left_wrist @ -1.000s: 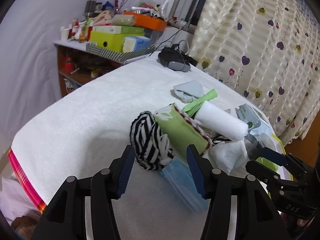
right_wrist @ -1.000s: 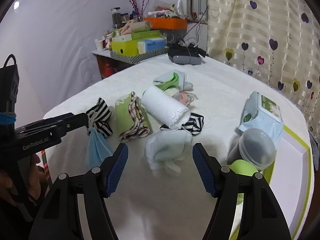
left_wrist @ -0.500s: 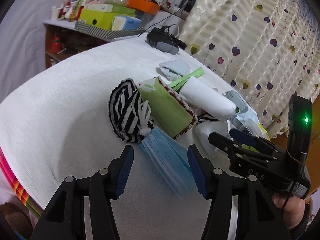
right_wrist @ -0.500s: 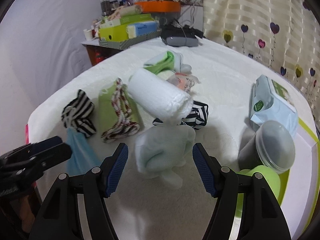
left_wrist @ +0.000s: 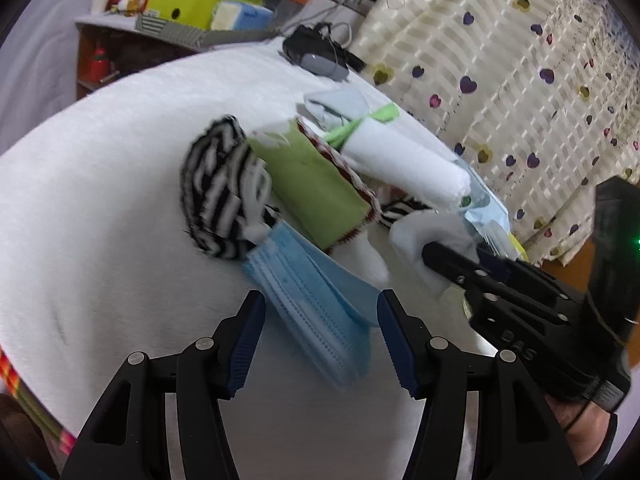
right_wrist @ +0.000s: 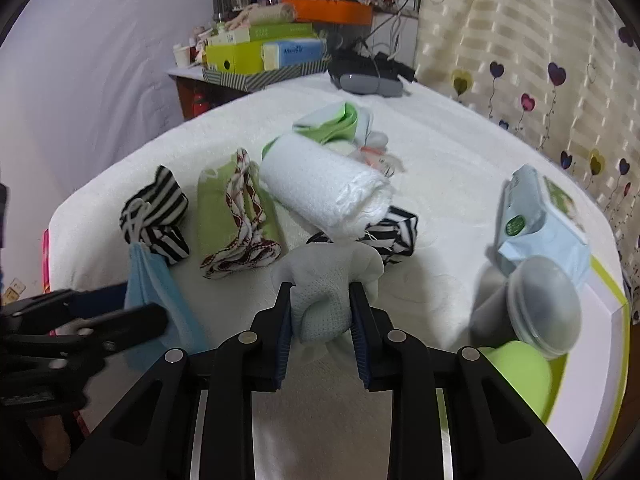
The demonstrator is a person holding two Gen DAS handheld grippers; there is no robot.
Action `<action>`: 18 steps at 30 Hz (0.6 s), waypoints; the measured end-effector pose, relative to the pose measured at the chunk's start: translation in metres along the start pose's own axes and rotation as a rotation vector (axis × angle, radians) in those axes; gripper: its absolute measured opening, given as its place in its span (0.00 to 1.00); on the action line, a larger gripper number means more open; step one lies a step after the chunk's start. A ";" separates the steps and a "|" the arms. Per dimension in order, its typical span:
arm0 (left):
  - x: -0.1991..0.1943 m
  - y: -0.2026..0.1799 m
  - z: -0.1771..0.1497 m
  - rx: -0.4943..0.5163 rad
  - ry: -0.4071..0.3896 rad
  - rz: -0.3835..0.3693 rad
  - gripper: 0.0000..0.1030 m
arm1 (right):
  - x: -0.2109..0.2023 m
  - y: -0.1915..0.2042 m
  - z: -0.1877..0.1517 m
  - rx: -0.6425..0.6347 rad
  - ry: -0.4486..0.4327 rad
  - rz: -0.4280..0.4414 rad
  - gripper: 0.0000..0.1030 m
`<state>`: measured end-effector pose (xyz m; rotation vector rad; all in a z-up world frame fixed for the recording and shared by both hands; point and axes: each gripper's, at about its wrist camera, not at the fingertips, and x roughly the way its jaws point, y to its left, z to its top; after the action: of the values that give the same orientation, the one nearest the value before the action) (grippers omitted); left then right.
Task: Organize soft objects
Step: 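Grasp the blue face mask with the left gripper while the right grasps the white glove, then carry the mask in the left gripper while the right carries the glove into the white box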
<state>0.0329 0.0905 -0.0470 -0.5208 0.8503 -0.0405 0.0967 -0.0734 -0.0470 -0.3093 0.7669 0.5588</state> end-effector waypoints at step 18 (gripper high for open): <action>-0.015 -0.026 -0.008 0.094 -0.056 0.049 0.19 | -0.048 -0.008 -0.021 0.035 -0.092 0.035 0.27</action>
<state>0.0210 0.0678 -0.0287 -0.4107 0.8021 -0.0213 0.0613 -0.1072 -0.0257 -0.2364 0.6938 0.5876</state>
